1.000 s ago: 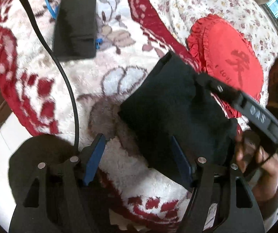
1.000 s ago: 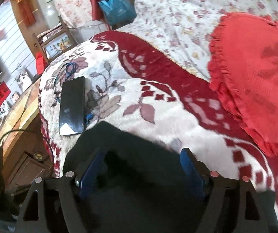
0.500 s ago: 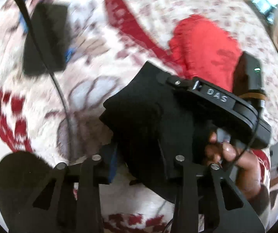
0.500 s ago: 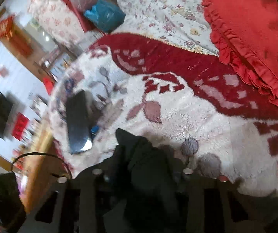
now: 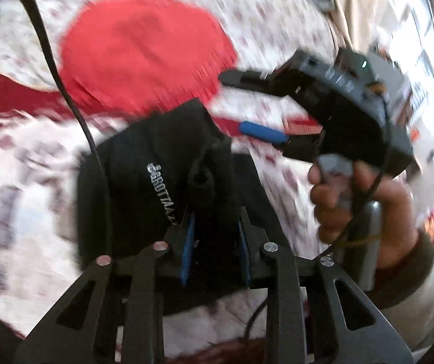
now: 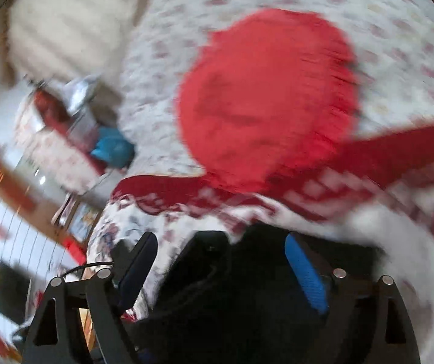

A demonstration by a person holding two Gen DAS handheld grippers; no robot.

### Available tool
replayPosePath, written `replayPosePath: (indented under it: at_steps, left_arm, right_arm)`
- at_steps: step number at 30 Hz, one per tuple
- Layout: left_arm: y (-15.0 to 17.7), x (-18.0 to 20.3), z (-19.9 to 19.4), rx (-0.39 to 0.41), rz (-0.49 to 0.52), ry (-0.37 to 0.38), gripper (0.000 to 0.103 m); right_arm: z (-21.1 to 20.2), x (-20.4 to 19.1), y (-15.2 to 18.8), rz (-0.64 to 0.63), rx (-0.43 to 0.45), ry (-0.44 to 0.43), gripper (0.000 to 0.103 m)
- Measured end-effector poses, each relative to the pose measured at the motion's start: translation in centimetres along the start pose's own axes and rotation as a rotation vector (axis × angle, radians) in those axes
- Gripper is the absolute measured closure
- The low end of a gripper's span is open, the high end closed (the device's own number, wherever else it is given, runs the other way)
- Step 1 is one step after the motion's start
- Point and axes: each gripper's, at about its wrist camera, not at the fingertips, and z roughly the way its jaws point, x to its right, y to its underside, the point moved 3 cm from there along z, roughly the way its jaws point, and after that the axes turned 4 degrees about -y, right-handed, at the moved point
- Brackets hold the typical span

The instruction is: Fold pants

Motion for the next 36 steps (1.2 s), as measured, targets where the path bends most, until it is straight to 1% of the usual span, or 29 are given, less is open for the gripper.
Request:
replayPosePath:
  at_steps: [1, 2, 4, 5, 6, 7, 8, 9, 11, 13, 15, 16, 17, 18, 19, 20, 21, 22, 23, 25, 27, 29, 30, 33, 35, 36]
  left_arm:
    - [0.3, 0.5, 0.5, -0.03, 0.018, -0.008, 0.077]
    - [0.4, 0.7, 0.5, -0.04, 0.035, -0.016, 0.072]
    - [-0.1, 0.6, -1.1, -0.023, 0.046, 0.008, 0.062]
    - [-0.4, 0.4, -2.1, -0.01, 0.05, 0.019, 0.052]
    - [-0.6, 0.2, -3.3, 0.007, 0.061, 0.017, 0.039]
    - [-0.3, 0.3, -4.1, 0.02, 0.073, 0.009, 0.035]
    - [-0.3, 0.3, -5.1, 0.036, 0.089, -0.002, 0.033]
    - [-0.2, 0.0, -5.8, 0.047, 0.1, -0.013, 0.033]
    - [0.0, -1.1, -6.7, 0.053, 0.102, -0.044, 0.033]
    - [0.4, -2.5, -6.5, 0.044, 0.082, -0.085, 0.033]
    - [0.9, -4.5, -5.6, 0.013, 0.041, -0.149, 0.033]
    - [0.8, -5.1, -5.0, 0.002, 0.021, -0.16, 0.033]
    - [1.0, -5.7, -4.6, -0.009, -0.005, -0.164, 0.033]
    - [1.2, -6.4, -4.2, -0.017, -0.032, -0.165, 0.033]
    - [1.2, -6.9, -4.0, -0.021, -0.051, -0.17, 0.033]
    - [1.3, -7.2, -3.9, -0.024, -0.069, -0.18, 0.033]
    - [1.3, -7.6, -3.9, -0.026, -0.083, -0.19, 0.033]
    - [1.4, -7.6, -4.1, -0.025, -0.09, -0.192, 0.033]
    - [1.3, -7.5, -4.4, -0.02, -0.097, -0.191, 0.033]
    - [0.7, -7.2, -5.0, -0.003, -0.09, -0.185, 0.033]
    - [-0.1, -6.4, -5.5, 0.024, -0.071, -0.19, 0.033]
    - [-0.3, -5.9, -5.4, 0.034, -0.073, -0.185, 0.033]
    - [-0.3, -5.6, -5.0, 0.03, -0.076, -0.178, 0.033]
    - [0.0, -4.7, -2.7, -0.014, -0.069, -0.166, 0.033]
    - [0.3, -4.3, -0.9, -0.058, -0.061, -0.185, 0.033]
    - [0.4, -4.1, -0.3, -0.081, -0.058, -0.196, 0.033]
  right_arm:
    - [-0.3, 1.0, 0.6, 0.034, -0.011, 0.009, 0.017]
    - [-0.5, 2.0, 1.3, 0.068, -0.028, 0.014, 0.017]
    - [-0.5, 2.8, 2.7, 0.095, -0.054, -0.002, 0.017]
    - [-0.4, 2.8, 3.1, 0.097, -0.06, -0.011, 0.017]
    - [-0.5, 2.8, 3.2, 0.095, -0.063, -0.022, 0.017]
    - [-0.5, 2.6, 3.3, 0.09, -0.064, -0.041, 0.017]
    - [-0.2, 1.9, 3.4, 0.078, -0.068, -0.069, 0.016]
    - [0.2, 1.4, 3.5, 0.066, -0.074, -0.081, 0.015]
    - [1.2, 0.6, 3.8, 0.053, -0.096, -0.079, 0.014]
    - [2.0, 0.4, 4.1, 0.063, -0.116, -0.101, 0.014]
    - [2.6, 0.0, 4.1, 0.079, -0.131, -0.126, 0.014]
    - [2.8, -0.2, 4.2, 0.075, -0.131, -0.133, 0.013]
    - [3.2, -0.6, 4.3, 0.058, -0.134, -0.119, 0.013]
    - [3.9, -1.0, 4.5, 0.027, -0.157, -0.083, 0.013]
    - [4.8, -1.3, 4.9, -0.006, -0.198, -0.036, 0.023]
    - [5.6, -1.6, 5.3, -0.044, -0.23, 0.001, 0.058]
    - [5.9, -2.0, 5.6, -0.079, -0.239, 0.027, 0.073]
    - [5.9, -2.6, 5.7, -0.123, -0.237, 0.037, 0.083]
    - [5.3, -3.4, 5.7, -0.158, -0.221, 0.021, 0.084]
    - [3.3, -5.0, 5.4, -0.22, -0.175, -0.005, 0.085]
    - [0.7, -5.9, 4.9, -0.266, -0.125, -0.002, 0.085]
    - [-1.8, -4.9, 4.6, -0.279, -0.085, 0.063, 0.085]
    - [-2.5, -3.9, 4.7, -0.281, -0.083, 0.11, 0.085]
    - [-1.9, 0.3, 5.5, -0.233, -0.135, 0.237, 0.083]
    - [-1.1, 3.0, 6.3, -0.164, -0.175, 0.309, 0.064]
    - [-1.3, 3.6, 6.2, -0.131, -0.172, 0.307, 0.063]
